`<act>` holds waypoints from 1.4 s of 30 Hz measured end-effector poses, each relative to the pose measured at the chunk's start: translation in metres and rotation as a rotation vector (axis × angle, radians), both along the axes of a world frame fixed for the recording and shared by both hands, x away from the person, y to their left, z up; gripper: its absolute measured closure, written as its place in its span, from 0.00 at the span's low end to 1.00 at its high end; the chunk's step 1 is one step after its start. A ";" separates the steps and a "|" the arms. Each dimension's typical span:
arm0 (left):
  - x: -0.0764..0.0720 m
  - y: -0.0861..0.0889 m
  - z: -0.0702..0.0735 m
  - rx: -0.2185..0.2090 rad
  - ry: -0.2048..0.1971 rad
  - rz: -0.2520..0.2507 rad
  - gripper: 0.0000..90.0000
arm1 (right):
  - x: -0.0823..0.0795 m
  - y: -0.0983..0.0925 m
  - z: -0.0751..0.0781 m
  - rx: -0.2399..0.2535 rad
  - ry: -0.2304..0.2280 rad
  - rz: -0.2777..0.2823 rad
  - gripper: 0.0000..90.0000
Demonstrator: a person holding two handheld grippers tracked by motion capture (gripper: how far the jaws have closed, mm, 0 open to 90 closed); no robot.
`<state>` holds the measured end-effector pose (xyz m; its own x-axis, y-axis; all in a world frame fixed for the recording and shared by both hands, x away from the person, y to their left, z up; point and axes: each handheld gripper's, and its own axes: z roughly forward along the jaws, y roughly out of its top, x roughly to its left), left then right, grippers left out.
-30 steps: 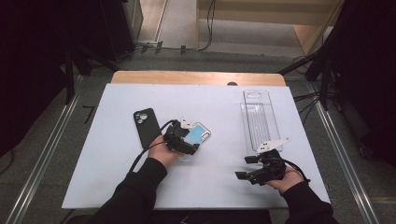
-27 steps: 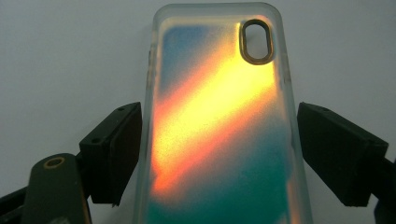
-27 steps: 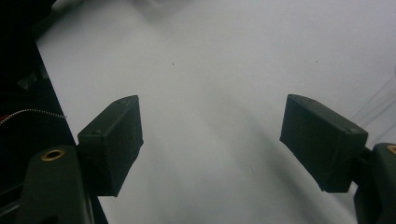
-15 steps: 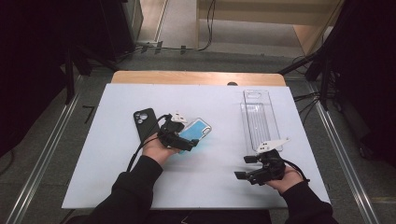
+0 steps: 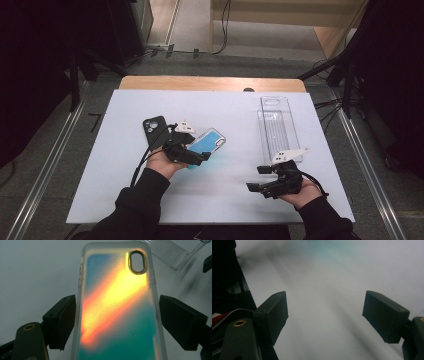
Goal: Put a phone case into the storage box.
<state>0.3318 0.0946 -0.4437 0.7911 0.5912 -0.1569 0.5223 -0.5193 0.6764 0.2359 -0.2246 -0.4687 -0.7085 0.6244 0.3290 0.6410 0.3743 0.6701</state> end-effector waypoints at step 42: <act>-0.047 -0.001 -0.029 -0.214 -0.174 0.198 0.19 | 0.039 0.053 0.043 0.101 0.045 -0.137 0.21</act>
